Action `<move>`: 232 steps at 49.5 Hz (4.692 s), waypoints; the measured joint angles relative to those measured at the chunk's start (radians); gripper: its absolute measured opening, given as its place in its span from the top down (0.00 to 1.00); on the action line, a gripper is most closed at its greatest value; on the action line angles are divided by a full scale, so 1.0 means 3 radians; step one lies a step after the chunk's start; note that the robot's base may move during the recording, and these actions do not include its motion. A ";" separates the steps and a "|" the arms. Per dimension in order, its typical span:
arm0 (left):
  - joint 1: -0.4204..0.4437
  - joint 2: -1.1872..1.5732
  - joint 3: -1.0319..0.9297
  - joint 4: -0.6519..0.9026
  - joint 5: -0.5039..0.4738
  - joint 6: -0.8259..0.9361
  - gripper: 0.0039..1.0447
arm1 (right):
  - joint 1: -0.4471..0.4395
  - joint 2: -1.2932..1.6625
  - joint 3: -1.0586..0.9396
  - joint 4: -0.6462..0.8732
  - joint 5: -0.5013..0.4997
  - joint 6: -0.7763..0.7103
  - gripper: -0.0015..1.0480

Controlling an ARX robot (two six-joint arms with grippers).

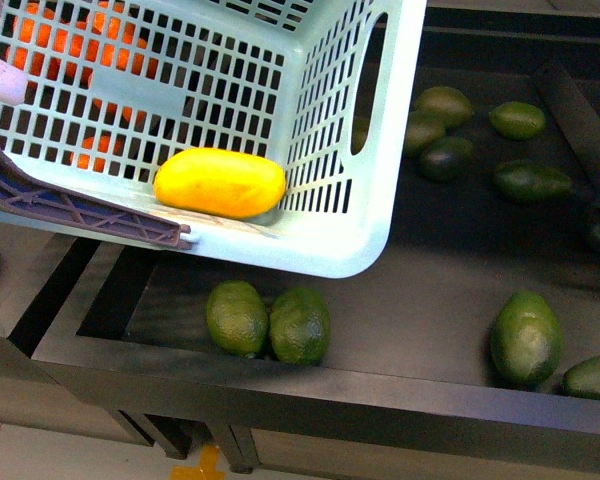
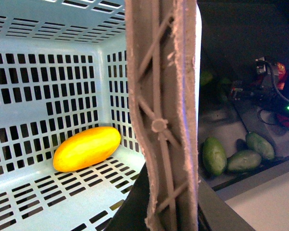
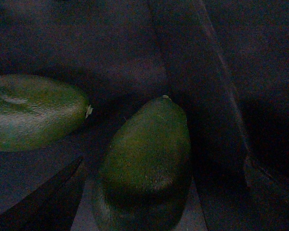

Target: Pick mango and avocado into basket

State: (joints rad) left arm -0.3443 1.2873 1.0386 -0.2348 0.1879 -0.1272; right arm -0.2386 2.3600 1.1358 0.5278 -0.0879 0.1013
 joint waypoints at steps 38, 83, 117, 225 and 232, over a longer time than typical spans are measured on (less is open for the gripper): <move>-0.0003 0.0000 0.0000 0.0000 0.0010 0.0000 0.92 | 0.0150 0.0456 0.0595 -0.0229 0.0100 0.0076 0.07; -0.0003 0.0000 0.0000 0.0000 0.0017 0.0000 0.92 | 0.0191 0.0498 0.0712 -0.0505 0.0145 -0.0088 0.07; -0.0003 0.0000 0.0000 0.0000 0.0017 0.0000 0.92 | 0.0189 0.0585 0.0738 -0.0510 0.0142 -0.0023 0.48; -0.0003 0.0000 0.0000 0.0000 0.0018 -0.0001 0.92 | 0.2403 -0.2089 0.0153 -0.0857 -0.0061 0.0593 0.48; -0.0003 0.0000 0.0000 0.0000 0.0017 0.0000 0.92 | 0.2434 -0.2063 0.0122 -0.0628 -0.0009 0.0627 0.26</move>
State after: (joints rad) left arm -0.3450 1.2873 1.0386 -0.2348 0.1928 -0.1272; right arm 0.4915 1.7412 1.1725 0.3393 -0.0906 0.2893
